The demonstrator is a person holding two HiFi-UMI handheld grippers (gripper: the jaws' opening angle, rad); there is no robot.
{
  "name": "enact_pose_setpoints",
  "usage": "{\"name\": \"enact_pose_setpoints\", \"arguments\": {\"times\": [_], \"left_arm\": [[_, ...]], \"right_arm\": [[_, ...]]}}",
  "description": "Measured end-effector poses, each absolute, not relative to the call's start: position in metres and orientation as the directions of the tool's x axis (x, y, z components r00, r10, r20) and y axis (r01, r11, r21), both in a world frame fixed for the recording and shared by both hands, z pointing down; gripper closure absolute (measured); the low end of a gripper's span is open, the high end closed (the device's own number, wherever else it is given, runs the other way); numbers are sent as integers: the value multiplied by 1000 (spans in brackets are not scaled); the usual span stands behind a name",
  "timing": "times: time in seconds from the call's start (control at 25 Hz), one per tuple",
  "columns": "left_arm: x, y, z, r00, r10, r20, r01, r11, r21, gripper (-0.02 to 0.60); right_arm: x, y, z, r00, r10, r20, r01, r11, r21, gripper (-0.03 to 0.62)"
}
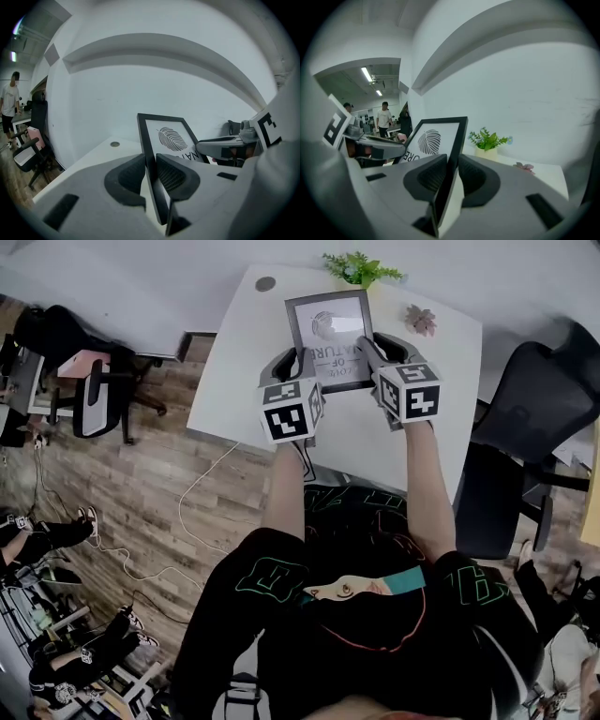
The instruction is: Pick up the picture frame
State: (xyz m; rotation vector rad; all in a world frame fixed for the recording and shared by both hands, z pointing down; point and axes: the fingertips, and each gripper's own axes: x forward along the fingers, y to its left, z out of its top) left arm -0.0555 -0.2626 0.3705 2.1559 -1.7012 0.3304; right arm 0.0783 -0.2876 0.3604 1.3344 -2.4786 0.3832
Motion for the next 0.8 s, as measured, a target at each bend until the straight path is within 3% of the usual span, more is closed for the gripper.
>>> {"name": "enact_pose_setpoints", "arguments": {"times": [0.8], "left_arm": [[-45, -268, 286, 266, -938, 222, -964, -255, 78, 499]], "right_arm": [[89, -286, 270, -509, -837, 202, -851, 524, 26, 510]]}}
